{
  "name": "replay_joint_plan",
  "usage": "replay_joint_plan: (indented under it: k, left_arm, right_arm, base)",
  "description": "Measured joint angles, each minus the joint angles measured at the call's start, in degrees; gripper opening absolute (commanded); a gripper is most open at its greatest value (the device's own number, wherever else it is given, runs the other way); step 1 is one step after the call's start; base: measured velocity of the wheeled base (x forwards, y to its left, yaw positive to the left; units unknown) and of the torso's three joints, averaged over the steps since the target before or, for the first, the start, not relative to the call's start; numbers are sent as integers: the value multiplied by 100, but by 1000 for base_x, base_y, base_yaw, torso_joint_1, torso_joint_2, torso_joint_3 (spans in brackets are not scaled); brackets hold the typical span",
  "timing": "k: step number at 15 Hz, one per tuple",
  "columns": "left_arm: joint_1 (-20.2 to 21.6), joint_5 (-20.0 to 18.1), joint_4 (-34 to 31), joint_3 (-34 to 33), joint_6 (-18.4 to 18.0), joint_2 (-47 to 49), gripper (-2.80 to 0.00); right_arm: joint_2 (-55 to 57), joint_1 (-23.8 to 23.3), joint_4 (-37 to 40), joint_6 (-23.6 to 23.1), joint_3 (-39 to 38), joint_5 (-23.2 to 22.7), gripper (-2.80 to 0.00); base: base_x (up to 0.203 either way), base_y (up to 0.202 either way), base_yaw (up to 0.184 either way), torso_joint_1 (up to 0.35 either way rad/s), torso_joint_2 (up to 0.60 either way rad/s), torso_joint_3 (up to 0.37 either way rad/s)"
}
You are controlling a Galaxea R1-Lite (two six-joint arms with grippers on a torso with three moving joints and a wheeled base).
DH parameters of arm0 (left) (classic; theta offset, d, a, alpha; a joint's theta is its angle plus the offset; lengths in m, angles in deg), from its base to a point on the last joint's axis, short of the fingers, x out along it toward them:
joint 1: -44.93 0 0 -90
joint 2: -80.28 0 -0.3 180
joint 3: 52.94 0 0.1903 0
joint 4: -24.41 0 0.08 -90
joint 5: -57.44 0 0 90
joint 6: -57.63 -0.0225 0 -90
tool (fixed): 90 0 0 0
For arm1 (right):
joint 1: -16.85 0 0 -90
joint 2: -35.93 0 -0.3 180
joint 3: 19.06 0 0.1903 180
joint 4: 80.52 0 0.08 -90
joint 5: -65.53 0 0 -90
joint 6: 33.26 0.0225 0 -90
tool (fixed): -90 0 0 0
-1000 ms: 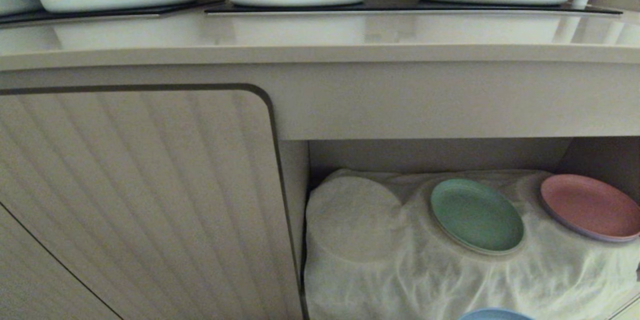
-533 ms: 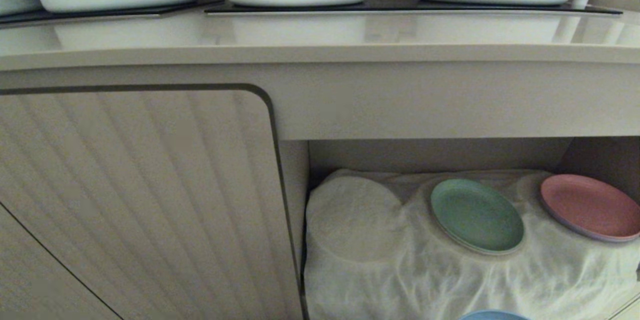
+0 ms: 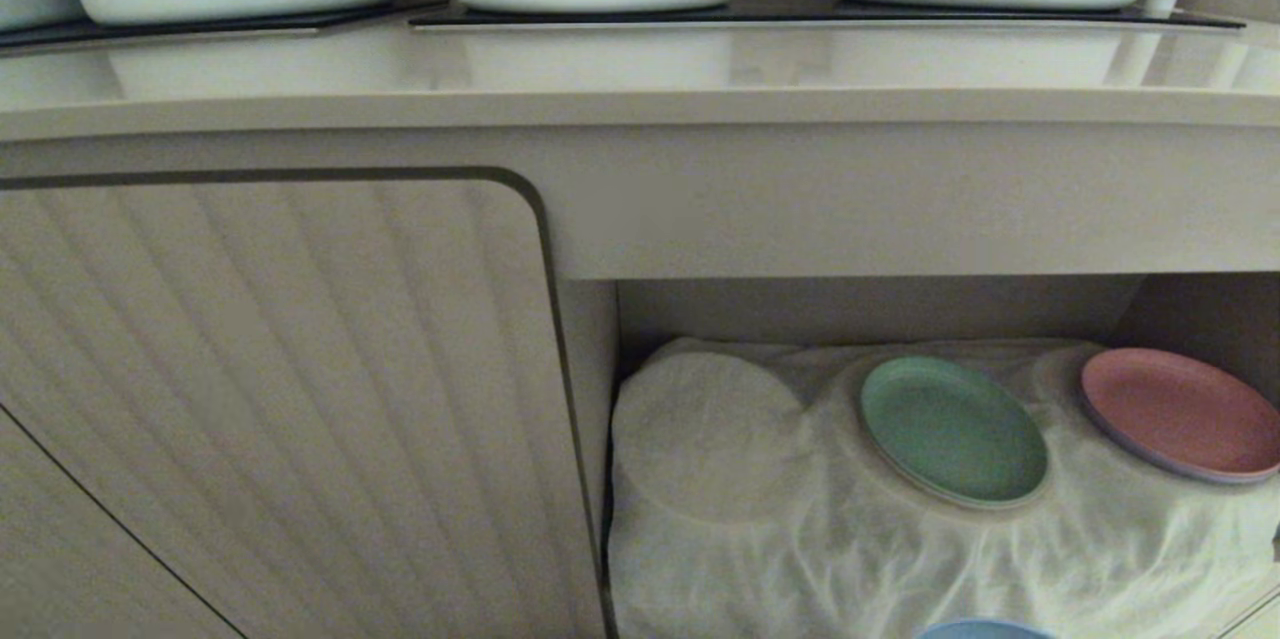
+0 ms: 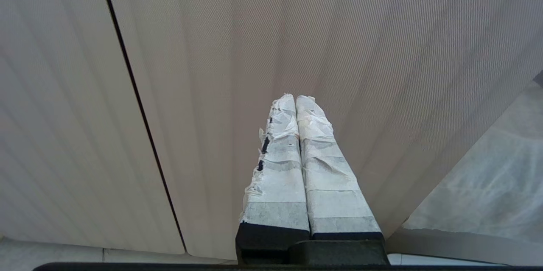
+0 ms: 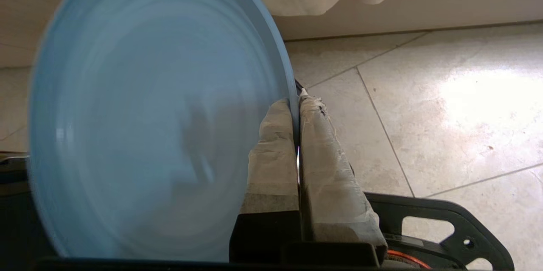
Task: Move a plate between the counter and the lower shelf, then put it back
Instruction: Put the plate
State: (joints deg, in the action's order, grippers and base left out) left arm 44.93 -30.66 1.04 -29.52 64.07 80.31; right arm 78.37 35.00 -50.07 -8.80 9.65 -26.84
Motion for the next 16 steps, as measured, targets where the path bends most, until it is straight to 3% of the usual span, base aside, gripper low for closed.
replay_joint_plan:
  k: [16]
  left_arm:
    - [0, -17, 0, 0, -37, 0, -280]
  right_arm:
    - [162, 1, 7, 0, 76, -1, -280]
  base:
    - [0, 0, 0, 0, 0, 0]
